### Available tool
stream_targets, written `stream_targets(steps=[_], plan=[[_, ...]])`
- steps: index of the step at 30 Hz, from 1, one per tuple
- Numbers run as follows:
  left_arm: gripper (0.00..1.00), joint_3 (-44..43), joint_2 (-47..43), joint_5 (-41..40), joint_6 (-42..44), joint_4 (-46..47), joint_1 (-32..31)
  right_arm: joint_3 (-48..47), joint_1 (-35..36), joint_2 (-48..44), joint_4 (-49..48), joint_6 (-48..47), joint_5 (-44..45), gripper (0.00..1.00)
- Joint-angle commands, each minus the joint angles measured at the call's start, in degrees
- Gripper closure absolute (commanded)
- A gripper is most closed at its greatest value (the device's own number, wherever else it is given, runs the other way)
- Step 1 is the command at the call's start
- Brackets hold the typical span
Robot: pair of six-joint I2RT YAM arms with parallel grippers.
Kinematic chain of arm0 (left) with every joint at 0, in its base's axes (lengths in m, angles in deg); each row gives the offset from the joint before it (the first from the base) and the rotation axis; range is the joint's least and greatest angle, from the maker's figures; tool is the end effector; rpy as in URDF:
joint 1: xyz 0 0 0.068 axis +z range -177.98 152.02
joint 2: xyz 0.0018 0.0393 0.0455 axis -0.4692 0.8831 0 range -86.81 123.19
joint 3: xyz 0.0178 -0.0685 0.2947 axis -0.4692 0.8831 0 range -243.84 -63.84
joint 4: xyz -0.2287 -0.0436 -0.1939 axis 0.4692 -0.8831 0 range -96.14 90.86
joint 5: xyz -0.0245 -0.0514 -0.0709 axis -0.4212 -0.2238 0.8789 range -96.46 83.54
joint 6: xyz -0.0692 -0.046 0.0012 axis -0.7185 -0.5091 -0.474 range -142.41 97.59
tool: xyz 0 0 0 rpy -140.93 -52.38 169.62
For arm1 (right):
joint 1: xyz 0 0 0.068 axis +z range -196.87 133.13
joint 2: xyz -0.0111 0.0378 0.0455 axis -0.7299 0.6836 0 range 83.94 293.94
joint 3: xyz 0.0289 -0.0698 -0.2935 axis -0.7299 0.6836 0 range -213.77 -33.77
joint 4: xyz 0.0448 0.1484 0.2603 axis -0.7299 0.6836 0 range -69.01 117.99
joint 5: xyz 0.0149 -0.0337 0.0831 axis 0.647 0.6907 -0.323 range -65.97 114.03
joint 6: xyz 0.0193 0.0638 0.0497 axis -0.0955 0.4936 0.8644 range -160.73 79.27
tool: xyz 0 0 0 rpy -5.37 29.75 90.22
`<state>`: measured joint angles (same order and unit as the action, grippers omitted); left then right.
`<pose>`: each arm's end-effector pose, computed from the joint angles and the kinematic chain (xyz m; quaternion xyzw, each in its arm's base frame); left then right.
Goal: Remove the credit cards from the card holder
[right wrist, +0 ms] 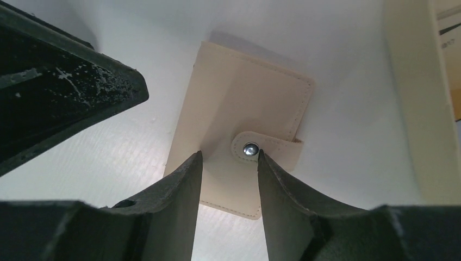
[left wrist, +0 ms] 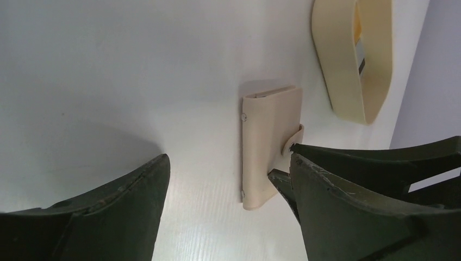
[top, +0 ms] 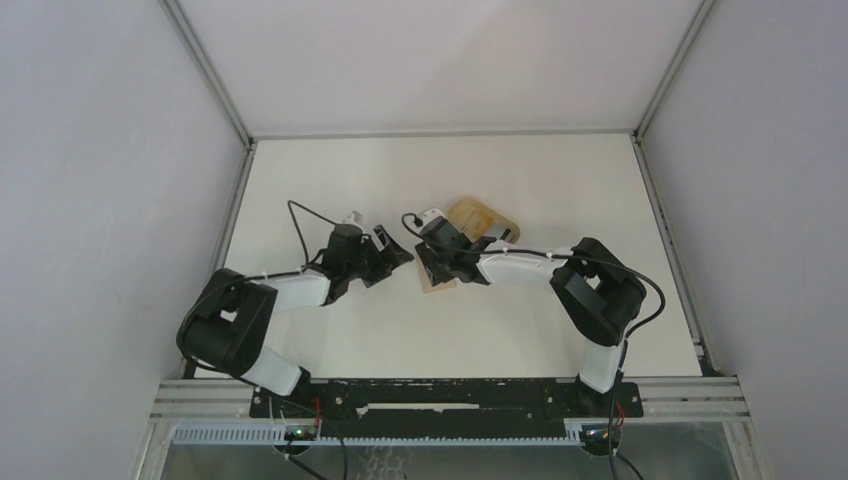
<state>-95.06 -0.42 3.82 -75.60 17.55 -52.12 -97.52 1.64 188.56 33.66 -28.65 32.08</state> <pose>0.2954 -0.1466 0.1147 -0.1873 0.8781 -0.3335 0.2876 0.2984 0.3220 0.1381 -0.2754 0.9068 0.0998 0.3031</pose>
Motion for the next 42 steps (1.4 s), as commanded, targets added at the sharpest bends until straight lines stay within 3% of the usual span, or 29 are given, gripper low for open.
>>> stream_targets(steps=[1,11,42], plan=[[0.15,-3.06,1.68,-0.44,0.02,2.38,-1.1,-0.12,0.6,0.79,-1.99,-0.34,7.11,0.49],[0.16,-3.92,2.73,-0.68,-0.16,2.02,-1.61,1.25,0.59,-1.06,-5.68,-0.5,9.59,0.49],[0.16,-6.65,4.33,0.38,-0.6,0.91,-2.14,6.2,-2.65,-6.08,-15.49,-1.44,6.27,0.49]])
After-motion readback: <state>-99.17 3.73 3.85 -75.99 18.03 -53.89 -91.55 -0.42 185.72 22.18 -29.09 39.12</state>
